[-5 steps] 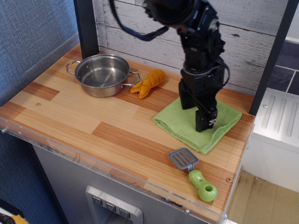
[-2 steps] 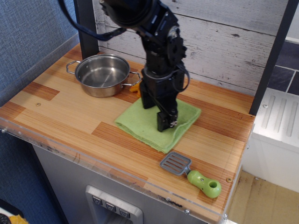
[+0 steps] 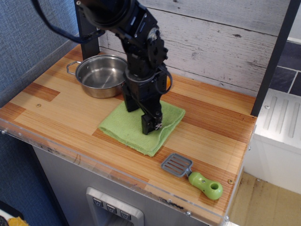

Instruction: Hold the green cloth from right side of the table and place it on center of the table.

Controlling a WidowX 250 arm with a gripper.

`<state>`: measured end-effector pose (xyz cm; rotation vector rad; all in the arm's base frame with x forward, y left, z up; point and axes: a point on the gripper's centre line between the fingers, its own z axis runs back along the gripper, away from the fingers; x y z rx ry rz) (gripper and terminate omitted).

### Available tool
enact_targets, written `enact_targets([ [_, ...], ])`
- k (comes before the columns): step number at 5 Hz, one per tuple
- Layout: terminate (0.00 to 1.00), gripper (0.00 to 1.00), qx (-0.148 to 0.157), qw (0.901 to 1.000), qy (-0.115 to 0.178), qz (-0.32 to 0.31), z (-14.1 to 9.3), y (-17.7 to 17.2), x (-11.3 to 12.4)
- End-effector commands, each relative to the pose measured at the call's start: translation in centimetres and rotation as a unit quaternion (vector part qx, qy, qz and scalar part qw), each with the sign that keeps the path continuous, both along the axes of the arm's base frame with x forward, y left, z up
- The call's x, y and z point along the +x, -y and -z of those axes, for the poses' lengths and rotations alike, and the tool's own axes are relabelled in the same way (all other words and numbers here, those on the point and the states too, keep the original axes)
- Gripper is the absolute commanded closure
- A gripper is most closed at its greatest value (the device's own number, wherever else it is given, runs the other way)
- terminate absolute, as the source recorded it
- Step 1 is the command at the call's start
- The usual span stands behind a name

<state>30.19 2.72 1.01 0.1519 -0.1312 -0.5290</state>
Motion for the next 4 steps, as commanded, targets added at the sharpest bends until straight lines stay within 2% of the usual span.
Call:
enact_targets([
  [1,0.0,0.0,0.009,0.9991,0.002,-0.041,-0.94,-2.09,-2.51],
  [4,0.0,0.0,0.012,0.9972,0.003,-0.074,-1.52,-3.07,-2.67],
])
